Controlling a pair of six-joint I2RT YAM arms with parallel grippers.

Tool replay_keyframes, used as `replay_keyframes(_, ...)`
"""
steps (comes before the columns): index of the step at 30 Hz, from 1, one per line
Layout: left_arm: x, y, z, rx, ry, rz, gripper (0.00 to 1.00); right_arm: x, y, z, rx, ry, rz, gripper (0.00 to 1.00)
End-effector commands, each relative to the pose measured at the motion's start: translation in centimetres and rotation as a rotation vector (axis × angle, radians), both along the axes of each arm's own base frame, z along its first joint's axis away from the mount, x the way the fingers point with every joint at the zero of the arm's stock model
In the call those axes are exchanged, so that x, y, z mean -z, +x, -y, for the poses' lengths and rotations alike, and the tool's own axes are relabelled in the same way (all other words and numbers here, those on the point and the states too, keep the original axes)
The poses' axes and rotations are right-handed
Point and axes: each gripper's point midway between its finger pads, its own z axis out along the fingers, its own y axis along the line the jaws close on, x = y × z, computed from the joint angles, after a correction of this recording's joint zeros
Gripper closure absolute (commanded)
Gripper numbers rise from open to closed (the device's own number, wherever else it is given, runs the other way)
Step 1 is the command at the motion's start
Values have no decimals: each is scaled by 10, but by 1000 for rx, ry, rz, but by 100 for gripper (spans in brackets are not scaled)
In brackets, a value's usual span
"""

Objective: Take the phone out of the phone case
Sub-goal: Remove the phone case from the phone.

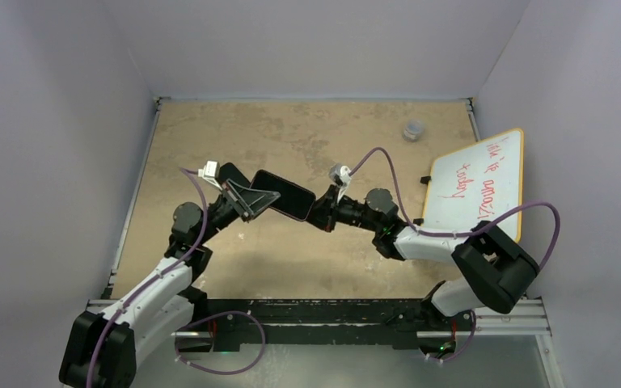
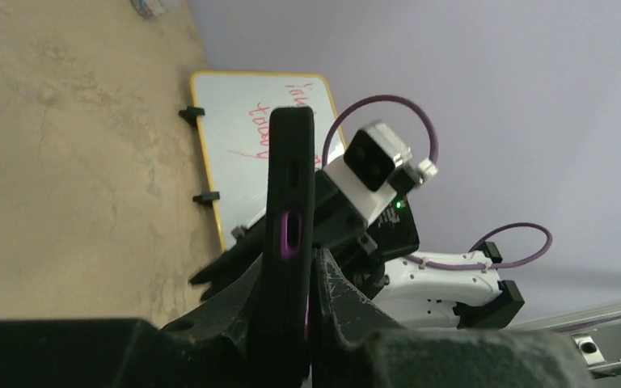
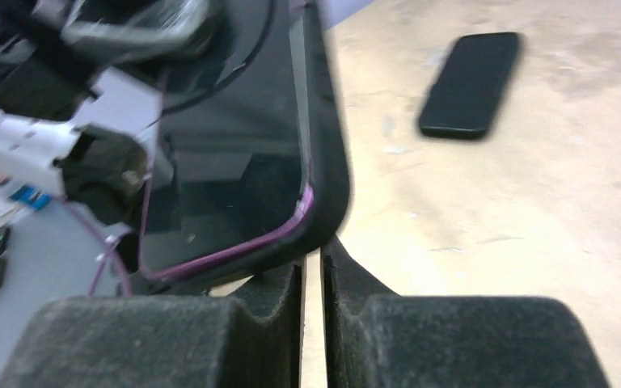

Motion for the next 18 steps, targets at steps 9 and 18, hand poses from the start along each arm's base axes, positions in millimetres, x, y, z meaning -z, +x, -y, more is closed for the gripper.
replay_keyframes(9,19,-25,20,195,155,53,100,-47,40,22,190,69,59,73)
replay_keyframes(18,8,4,4,0,74,46,100,-18,26,42,228,-1,-9,53)
